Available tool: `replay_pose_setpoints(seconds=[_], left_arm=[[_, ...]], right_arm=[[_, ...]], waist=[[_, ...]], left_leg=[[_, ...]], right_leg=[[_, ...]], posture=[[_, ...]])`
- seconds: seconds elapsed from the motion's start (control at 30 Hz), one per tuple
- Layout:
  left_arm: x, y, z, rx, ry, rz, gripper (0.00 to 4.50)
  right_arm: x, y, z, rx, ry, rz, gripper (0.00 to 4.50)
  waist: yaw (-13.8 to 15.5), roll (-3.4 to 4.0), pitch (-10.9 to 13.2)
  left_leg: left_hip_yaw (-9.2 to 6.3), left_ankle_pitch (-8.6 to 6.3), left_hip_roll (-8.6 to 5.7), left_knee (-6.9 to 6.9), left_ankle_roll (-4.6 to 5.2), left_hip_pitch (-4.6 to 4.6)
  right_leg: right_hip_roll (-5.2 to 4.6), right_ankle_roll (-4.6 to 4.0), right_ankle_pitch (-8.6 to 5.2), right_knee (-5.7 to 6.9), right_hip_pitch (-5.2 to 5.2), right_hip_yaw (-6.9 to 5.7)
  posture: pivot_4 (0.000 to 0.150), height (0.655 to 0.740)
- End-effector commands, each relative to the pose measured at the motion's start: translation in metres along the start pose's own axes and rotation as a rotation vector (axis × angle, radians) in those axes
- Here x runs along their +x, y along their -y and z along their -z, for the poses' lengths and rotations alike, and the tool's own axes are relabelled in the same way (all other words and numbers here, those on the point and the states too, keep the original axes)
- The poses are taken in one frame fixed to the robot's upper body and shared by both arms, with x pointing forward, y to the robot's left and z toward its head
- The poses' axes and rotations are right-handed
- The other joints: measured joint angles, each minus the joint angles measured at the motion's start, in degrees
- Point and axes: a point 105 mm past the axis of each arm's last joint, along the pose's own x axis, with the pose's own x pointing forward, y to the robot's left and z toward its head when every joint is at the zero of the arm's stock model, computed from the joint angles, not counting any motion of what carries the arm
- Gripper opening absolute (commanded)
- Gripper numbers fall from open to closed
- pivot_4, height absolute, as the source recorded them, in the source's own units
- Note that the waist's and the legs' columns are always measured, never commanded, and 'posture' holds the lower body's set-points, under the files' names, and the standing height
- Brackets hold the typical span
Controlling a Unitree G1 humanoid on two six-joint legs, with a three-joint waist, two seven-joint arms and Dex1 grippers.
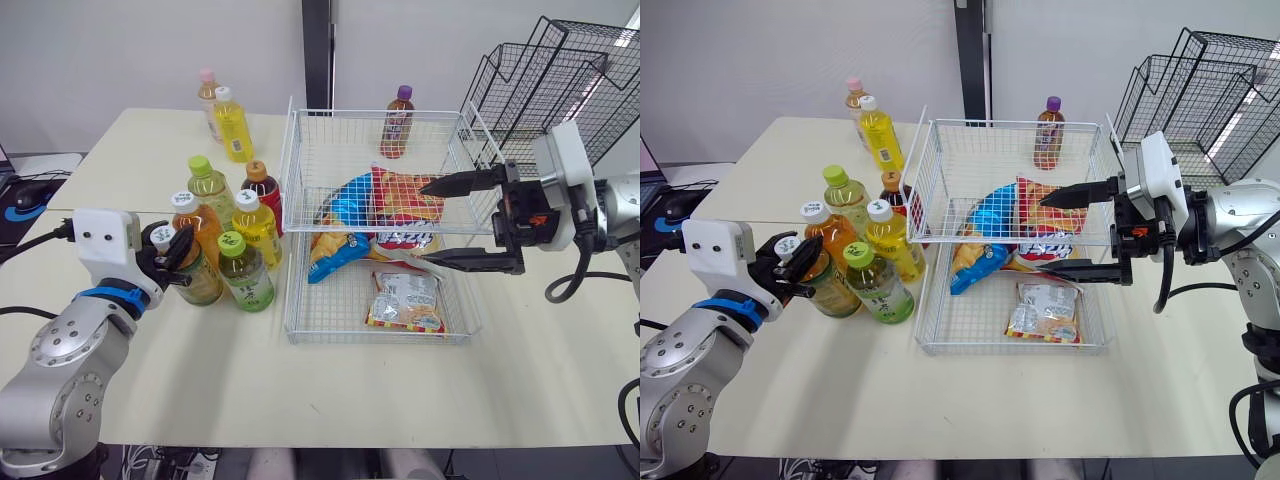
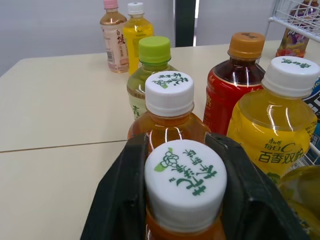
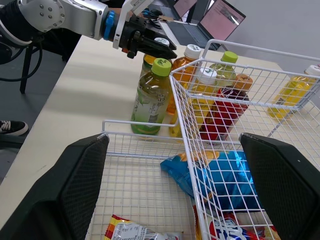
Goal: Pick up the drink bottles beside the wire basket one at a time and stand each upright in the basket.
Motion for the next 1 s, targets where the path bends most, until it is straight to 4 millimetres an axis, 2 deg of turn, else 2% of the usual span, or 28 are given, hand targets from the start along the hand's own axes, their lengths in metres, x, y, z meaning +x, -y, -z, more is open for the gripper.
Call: replay_pose_setpoints(seconds=[0.03, 0.13, 0.27, 0.33, 0.5, 0.6, 0.73, 0.87, 0.93, 1.0], left_arm=[[-0.006, 0.001, -0.012, 0.018, 0.045, -0.01, 1.36], [-0.011, -0.001, -0.027, 0.001, 0.09, 0.021, 1.36], [-0.02, 0.004, -0.054, 0.045, 0.081, 0.21, 1.36], [-0.017, -0.001, -0.075, 0.041, 0.086, 0.259, 1.36], [-0.015, 0.001, -0.122, 0.053, 0.094, 0.407, 1.36], [-0.012, -0.004, -0.158, 0.074, 0.12, 0.46, 1.36], [-0.003, -0.006, -0.198, 0.101, 0.169, 0.502, 1.36], [0.016, 0.01, -0.243, 0.085, 0.273, 0.597, 1.36], [0.023, 0.023, -0.258, 0.088, 0.291, 0.656, 1.36], [0.033, 0.044, -0.277, 0.084, 0.331, 0.745, 1.36]], right_arm=[[-0.007, 0.002, -0.014, -0.061, 0.009, 0.029, 4.5], [-0.012, 0.007, -0.013, -0.074, -0.017, 0.062, 4.5], [-0.022, 0.012, -0.017, -0.071, -0.031, 0.1, 4.5], [-0.024, 0.012, -0.018, -0.067, -0.032, 0.108, 4.5], [-0.031, 0.011, -0.018, -0.063, -0.044, 0.158, 4.5], [-0.038, 0.006, -0.018, -0.048, -0.054, 0.203, 4.5], [-0.048, 0.0, -0.018, -0.026, -0.075, 0.263, 4.5], [-0.064, -0.007, -0.02, -0.012, -0.121, 0.339, 4.5], [-0.069, -0.008, -0.022, -0.01, -0.129, 0.376, 4.5], [-0.075, -0.011, -0.021, -0.004, -0.139, 0.426, 4.5]], waist=[[0.0, 0.0, 0.0], [0.0, -0.02, 0.0], [0.0, -0.21, 0.2], [0.1, -0.17, 0.2], [0.3, -0.17, 0.2], [0.5, -0.23, 0.3], [0.9, -0.21, 0.4], [1.5, -0.22, 0.4], [1.6, -0.22, 0.4], [1.5, -0.22, 0.4]], left_leg=[[0.0, 0.0, 0.0, 0.0, 0.0, 0.0], [-0.01, 0.0, 0.0, 0.0, 0.0, 0.0], [-0.06, 0.0, 0.04, -0.01, -0.01, -0.03], [-0.07, 0.0, 0.04, -0.02, -0.01, -0.04], [-0.07, -0.01, 0.0, -0.01, 0.0, -0.03], [-0.05, -0.03, -0.02, -0.05, -0.02, -0.07], [-0.01, -0.05, -0.33, -0.1, -0.06, -0.11], [-0.07, -0.05, -0.52, -0.07, -0.05, -0.21], [-0.08, -0.05, -0.6, -0.02, -0.04, -0.25], [-0.05, -0.07, -0.62, 0.0, -0.02, -0.31]], right_leg=[[0.0, 0.0, 0.0, 0.0, 0.0, 0.0], [0.0, 0.0, 0.0, 0.0, 0.0, -0.01], [0.01, 0.0, 0.0, -0.01, -0.04, -0.08], [0.0, 0.0, 0.0, -0.02, -0.04, -0.1], [-0.05, 0.01, -0.01, -0.07, -0.02, -0.1], [-0.05, 0.02, -0.01, -0.07, -0.1, -0.13], [0.05, 0.01, -0.01, -0.05, -0.22, -0.13], [-0.03, 0.04, -0.03, -0.04, -0.23, -0.16], [-0.07, 0.09, -0.05, -0.05, -0.22, -0.15], [-0.09, 0.14, -0.04, -0.06, -0.25, -0.08]], posture=[[0.15, 0.73], [0.15, 0.73], [0.15, 0.73], [0.15, 0.73], [0.15, 0.73], [0.15, 0.73], [0.15, 0.73], [0.15, 0.73], [0.15, 0.73], [0.15, 0.73]])
